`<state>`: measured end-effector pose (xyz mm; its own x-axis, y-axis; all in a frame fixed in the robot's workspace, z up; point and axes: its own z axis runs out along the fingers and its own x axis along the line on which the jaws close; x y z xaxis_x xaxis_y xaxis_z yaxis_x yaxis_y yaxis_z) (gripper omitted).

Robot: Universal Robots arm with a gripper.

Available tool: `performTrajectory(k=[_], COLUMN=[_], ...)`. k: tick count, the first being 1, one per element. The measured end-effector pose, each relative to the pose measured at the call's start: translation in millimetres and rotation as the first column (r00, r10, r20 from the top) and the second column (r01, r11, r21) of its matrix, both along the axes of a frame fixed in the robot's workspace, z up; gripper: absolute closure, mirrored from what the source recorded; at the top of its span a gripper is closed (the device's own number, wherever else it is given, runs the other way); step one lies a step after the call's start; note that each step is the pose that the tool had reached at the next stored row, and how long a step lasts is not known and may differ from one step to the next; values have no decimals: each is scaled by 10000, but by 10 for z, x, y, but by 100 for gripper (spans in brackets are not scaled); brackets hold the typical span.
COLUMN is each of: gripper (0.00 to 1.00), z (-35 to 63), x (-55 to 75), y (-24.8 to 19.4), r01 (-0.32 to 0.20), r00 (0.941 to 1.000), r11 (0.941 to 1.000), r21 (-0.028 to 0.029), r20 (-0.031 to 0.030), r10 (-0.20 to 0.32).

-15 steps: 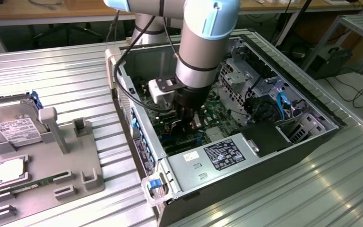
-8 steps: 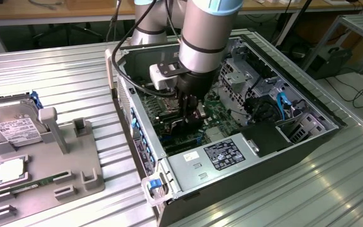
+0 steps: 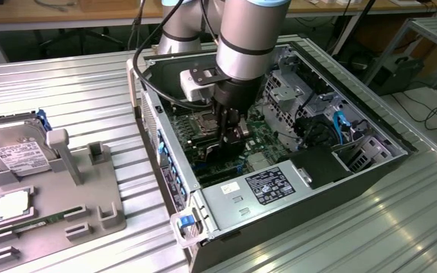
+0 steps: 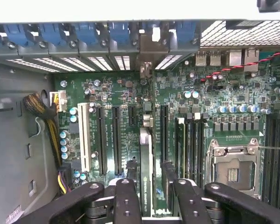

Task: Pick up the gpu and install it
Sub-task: 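Insert the gpu into the slot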

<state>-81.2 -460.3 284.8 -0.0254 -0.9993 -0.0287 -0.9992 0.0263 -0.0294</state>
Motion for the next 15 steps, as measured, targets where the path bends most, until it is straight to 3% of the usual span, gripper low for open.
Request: performTrajectory(k=[6, 15], gripper=[89, 89], z=[0, 0], x=[0, 0], y=[0, 0], r01=[0, 0], r00=[10000, 10000], r11=[10000, 10000], r21=[-1, -1], r20=[0, -1], r10=[0, 0])
